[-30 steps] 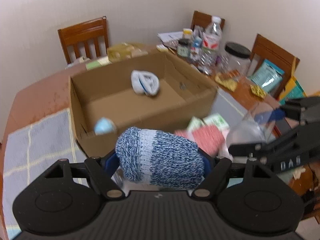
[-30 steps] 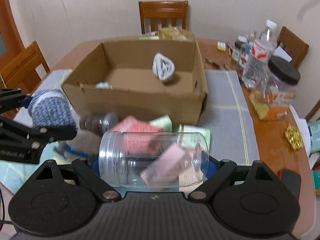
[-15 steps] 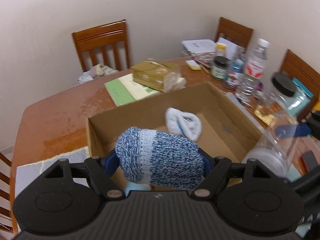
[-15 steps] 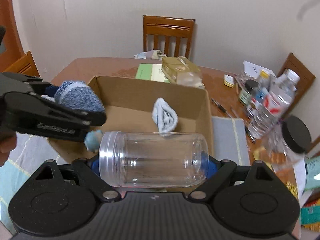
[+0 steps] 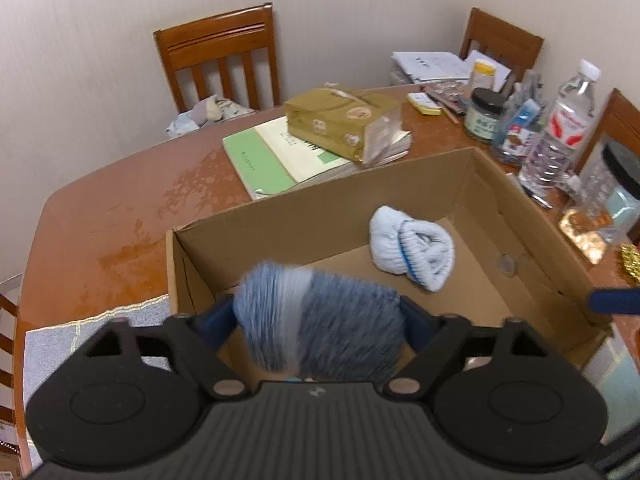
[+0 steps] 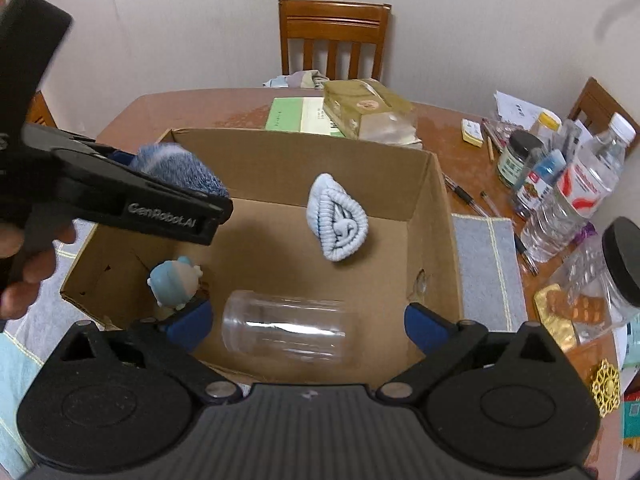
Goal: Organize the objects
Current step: 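Carry sock and jar into the cardboard box and open both tools, then move both tools back toward the grey toy and pink box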
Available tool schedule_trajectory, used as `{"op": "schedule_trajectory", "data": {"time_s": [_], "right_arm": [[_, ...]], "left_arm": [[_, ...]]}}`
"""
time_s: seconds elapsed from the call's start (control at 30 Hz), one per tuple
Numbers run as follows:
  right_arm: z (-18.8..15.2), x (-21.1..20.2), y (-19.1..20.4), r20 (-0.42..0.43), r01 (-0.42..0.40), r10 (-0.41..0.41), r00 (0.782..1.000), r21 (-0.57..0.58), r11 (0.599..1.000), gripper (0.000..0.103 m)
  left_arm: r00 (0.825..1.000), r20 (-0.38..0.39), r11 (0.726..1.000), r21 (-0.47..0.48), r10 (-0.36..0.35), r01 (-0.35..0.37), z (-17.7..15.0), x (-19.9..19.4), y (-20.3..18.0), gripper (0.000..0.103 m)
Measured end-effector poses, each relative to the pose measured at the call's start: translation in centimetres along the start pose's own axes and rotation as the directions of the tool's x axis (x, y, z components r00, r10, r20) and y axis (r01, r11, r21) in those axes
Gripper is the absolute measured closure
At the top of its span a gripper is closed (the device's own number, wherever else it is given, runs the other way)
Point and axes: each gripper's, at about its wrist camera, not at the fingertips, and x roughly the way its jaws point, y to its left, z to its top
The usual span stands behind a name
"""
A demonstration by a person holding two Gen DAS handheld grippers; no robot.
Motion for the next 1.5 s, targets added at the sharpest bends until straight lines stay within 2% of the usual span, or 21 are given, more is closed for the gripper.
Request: {"op": "schedule_trajectory", "data": {"time_s": [0.13,0.43,0.7,0.83,0.9,1.03,1.17,1.33,1.5], "right_arm": [[-0.4,-0.6,-0.9,-0.004,-0.011,0.011,1.000,0.024,1.000,0.000],[-1.3,-2.3,-2.5,0.018,0.003,-0.005,1.000,0.060,0.998,0.000],[-3.8,-3.7,-3.1,0.051,-0.003,0.000,0.999,0.066,0.998,0.000],[-6.1,-4.2,-3.6,0.070,0.001,-0.008,0.997,0.090,0.996,0.000],[-7.4,-4.6,-3.9,0.080,-0.046,0.039,0.996,0.094,0.995,0.000],[-9.2,-5.4,-3.9,0.114,-0.054,0.043,0.993,0.090,0.995,0.000],[-10.4,-6.1,-3.8,0.137,-0.105,0.091,0.986,0.097,0.990,0.000],[-11.8,-6.4,-3.3,0.148,-0.092,0.083,0.985,0.055,0.994,0.000],[-13.9,-6.2,-4.0,0.150,-0.123,0.104,0.983,0.119,0.985,0.000]], "left_arm": [[1.000,0.010,1.000,0.004,0.029,-0.029,0.3,0.4,-0.1,0.006],[0.999,0.032,1.000,0.015,0.002,-0.002,0.1,-1.6,-0.9,0.006],[0.997,0.074,1.000,0.017,-0.023,0.022,-1.9,-4.7,-1.5,0.005],[0.997,0.077,0.999,-0.019,-0.026,0.027,-4.2,-6.2,-1.4,0.005],[0.996,0.090,0.999,-0.024,-0.024,0.027,-5.5,-7.1,-1.3,0.005],[0.995,0.099,0.999,-0.035,0.024,-0.021,-8.4,-8.3,-1.4,0.003],[0.994,0.099,0.998,-0.047,0.043,-0.038,-11.0,-9.5,-1.6,0.003],[0.992,0.105,0.994,-0.085,0.075,-0.066,-13.4,-10.8,-1.6,0.003],[0.987,0.094,0.986,-0.118,0.127,-0.116,-16.2,-10.9,-2.0,0.003]]}}
